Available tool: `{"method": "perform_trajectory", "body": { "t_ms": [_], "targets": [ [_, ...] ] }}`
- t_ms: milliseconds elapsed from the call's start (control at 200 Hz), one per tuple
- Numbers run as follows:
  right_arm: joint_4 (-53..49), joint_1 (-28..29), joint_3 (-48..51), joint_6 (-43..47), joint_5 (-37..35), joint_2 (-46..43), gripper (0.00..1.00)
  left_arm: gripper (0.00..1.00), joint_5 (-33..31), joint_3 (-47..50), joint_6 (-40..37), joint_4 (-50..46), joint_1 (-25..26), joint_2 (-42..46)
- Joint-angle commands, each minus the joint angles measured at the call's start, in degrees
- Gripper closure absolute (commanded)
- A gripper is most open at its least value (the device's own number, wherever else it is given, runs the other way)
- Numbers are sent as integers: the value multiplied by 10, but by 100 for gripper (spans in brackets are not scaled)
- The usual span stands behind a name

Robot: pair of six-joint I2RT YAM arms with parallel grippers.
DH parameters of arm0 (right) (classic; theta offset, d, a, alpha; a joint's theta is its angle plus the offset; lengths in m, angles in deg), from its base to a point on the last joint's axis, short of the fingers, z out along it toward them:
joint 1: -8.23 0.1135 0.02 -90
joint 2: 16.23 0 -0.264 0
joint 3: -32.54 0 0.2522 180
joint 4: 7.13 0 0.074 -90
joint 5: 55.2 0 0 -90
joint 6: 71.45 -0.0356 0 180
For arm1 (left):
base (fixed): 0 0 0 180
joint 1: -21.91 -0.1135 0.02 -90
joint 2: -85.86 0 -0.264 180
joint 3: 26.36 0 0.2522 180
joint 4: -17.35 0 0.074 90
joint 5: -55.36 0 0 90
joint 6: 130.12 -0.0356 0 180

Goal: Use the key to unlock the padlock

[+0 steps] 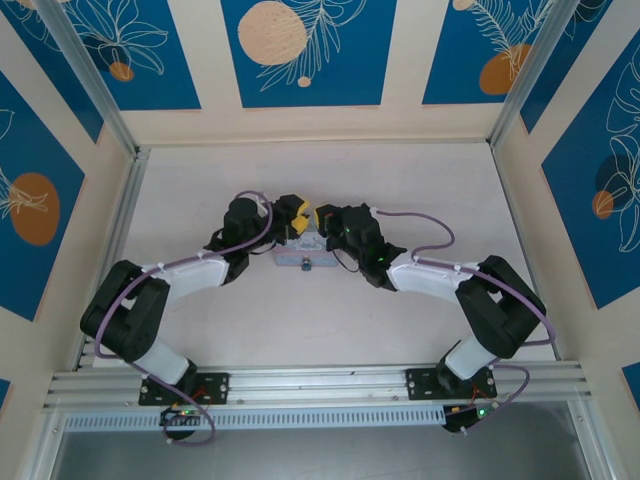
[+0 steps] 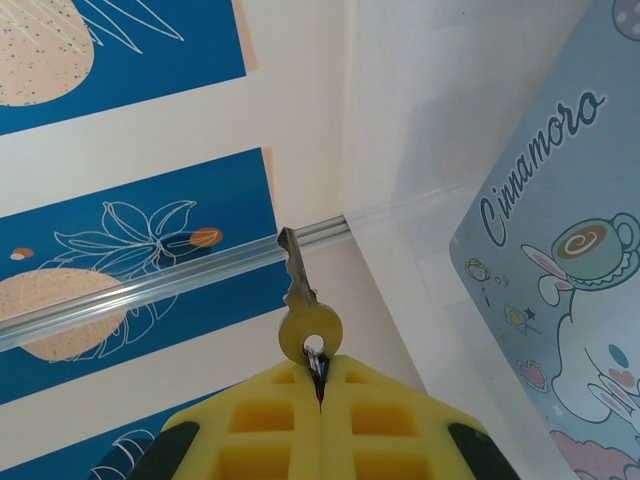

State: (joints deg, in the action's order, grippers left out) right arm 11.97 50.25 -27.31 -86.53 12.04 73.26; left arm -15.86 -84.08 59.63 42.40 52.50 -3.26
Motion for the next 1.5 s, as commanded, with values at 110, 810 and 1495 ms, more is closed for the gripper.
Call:
{"method": "perform_trajectory", "body": {
  "t_ms": [110, 810, 1495],
  "targets": [
    [19, 6, -8, -11, -25, 9, 100, 73, -15, -7, -1, 19, 10, -7],
    [-113, -80, 123, 162, 90, -192, 27, 100, 109, -80, -340, -105, -22, 2],
    [-3, -239, 45, 475, 510, -152, 50, 100, 276, -214, -690, -319, -25, -14]
  ]
}}
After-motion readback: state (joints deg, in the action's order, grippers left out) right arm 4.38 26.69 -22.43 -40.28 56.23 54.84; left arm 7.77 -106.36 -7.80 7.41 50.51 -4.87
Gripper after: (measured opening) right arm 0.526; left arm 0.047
